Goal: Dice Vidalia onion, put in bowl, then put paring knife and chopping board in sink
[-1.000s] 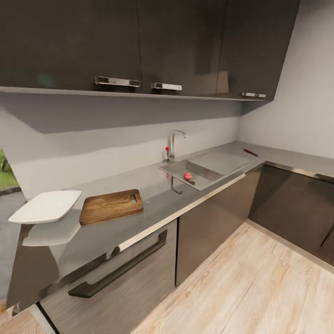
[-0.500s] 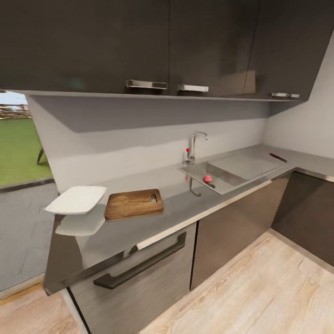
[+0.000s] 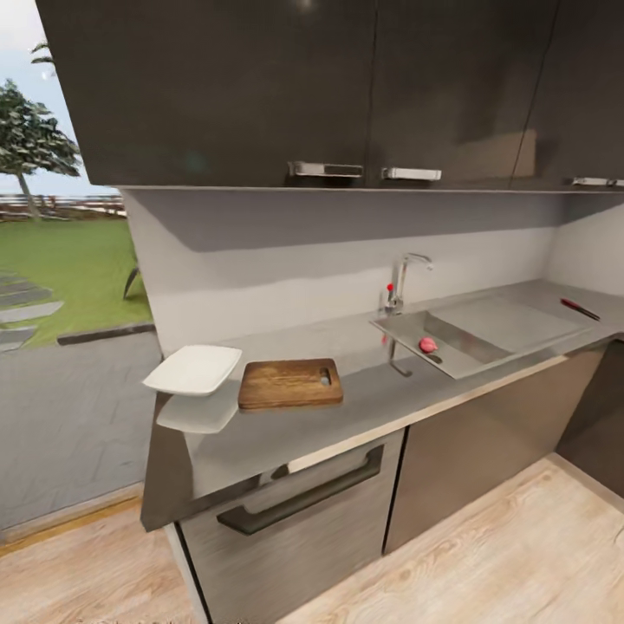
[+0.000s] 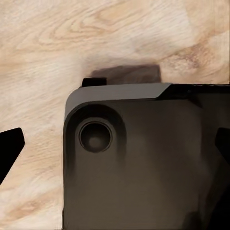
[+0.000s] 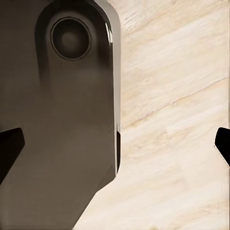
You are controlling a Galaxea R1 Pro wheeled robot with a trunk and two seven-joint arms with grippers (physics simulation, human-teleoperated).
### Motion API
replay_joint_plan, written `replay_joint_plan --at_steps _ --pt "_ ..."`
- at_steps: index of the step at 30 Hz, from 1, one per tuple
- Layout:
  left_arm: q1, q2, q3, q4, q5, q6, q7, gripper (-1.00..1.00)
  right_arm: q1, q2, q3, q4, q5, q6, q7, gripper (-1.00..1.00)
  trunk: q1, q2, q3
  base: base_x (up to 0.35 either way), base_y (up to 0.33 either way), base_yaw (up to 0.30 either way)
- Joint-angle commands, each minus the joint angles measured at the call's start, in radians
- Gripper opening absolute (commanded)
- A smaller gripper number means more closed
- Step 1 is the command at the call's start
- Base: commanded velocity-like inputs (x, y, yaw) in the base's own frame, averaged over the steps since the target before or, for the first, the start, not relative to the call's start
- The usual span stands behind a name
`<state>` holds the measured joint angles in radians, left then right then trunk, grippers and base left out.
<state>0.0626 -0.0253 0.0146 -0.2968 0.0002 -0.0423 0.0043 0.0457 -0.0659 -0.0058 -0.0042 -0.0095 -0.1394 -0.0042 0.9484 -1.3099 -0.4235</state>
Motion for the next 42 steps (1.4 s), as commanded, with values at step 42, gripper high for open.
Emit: replay_joint_plan --at_steps 42 --pt "0.000 0.052 0.025 -0.103 0.001 0.109 -0.003 1.00 0.000 -0.002 0.000 0.000 -0.001 -0.003 0.000 1.00 -0.161 0.294 0.131 0.000 0.000 0.119"
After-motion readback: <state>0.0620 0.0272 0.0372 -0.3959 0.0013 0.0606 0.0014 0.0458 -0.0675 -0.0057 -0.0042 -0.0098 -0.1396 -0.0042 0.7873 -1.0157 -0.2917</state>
